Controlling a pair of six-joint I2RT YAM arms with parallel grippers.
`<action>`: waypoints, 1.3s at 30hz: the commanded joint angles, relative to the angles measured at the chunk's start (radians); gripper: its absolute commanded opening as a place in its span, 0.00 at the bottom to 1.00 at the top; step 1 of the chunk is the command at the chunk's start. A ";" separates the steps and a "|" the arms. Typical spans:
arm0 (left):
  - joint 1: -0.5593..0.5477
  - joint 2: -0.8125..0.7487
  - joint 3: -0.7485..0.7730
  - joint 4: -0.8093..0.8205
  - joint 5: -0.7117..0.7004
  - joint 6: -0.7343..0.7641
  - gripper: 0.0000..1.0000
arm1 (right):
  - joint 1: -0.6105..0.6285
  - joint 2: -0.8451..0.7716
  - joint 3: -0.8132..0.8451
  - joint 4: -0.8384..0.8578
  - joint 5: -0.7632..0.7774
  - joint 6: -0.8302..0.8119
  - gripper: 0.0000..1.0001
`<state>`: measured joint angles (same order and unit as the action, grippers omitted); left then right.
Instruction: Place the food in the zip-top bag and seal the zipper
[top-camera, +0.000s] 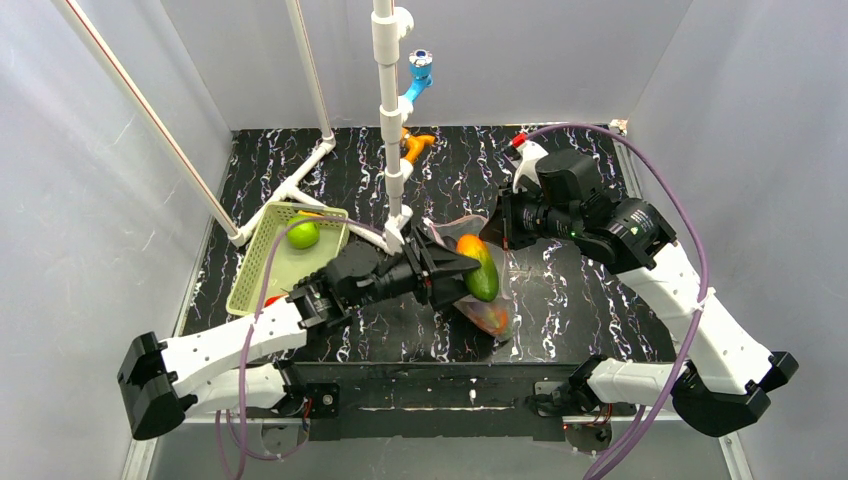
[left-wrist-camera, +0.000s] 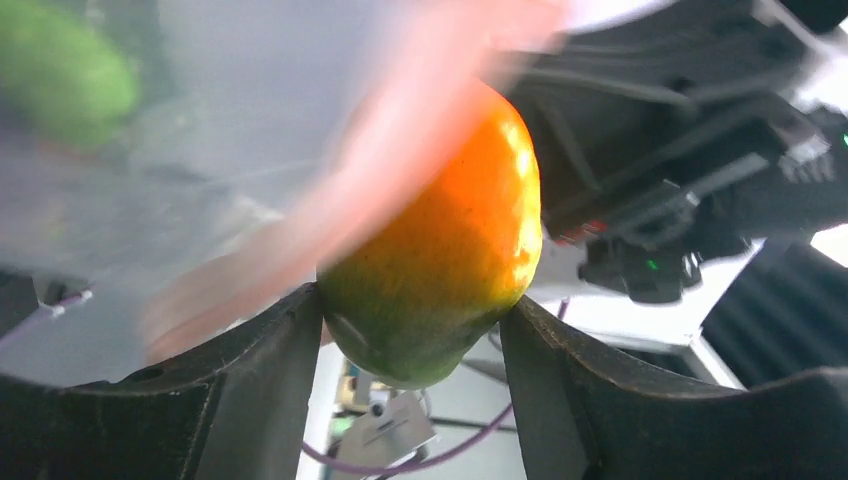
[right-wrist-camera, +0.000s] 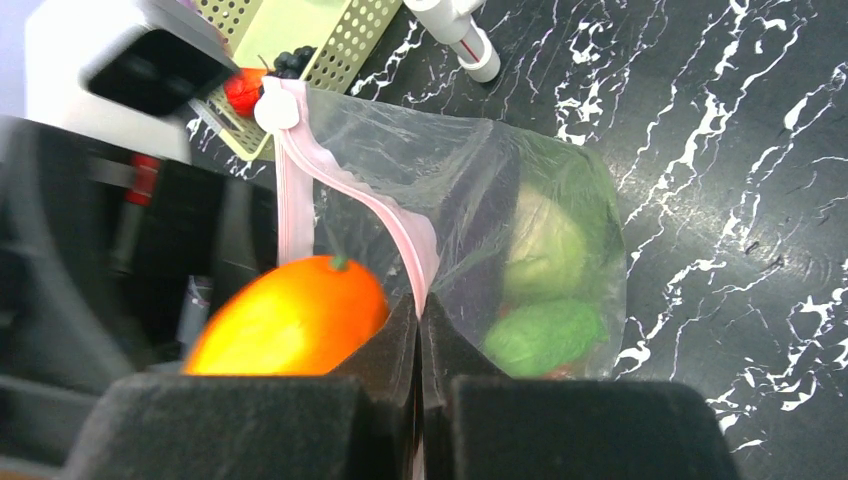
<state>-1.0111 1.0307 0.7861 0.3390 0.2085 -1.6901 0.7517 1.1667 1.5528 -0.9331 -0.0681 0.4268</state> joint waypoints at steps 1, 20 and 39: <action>-0.055 0.007 -0.078 0.135 -0.199 -0.217 0.15 | -0.006 -0.022 0.008 0.097 -0.004 0.022 0.01; -0.084 -0.071 0.098 -0.297 -0.450 -0.170 0.81 | -0.005 -0.038 0.025 0.085 -0.029 0.024 0.01; -0.084 -0.234 0.422 -0.757 -0.499 0.571 0.88 | -0.005 -0.045 0.031 0.100 -0.033 0.018 0.01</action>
<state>-1.0904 0.8729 1.0422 -0.1023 -0.1918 -1.4273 0.7464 1.1477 1.5410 -0.9315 -0.0826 0.4423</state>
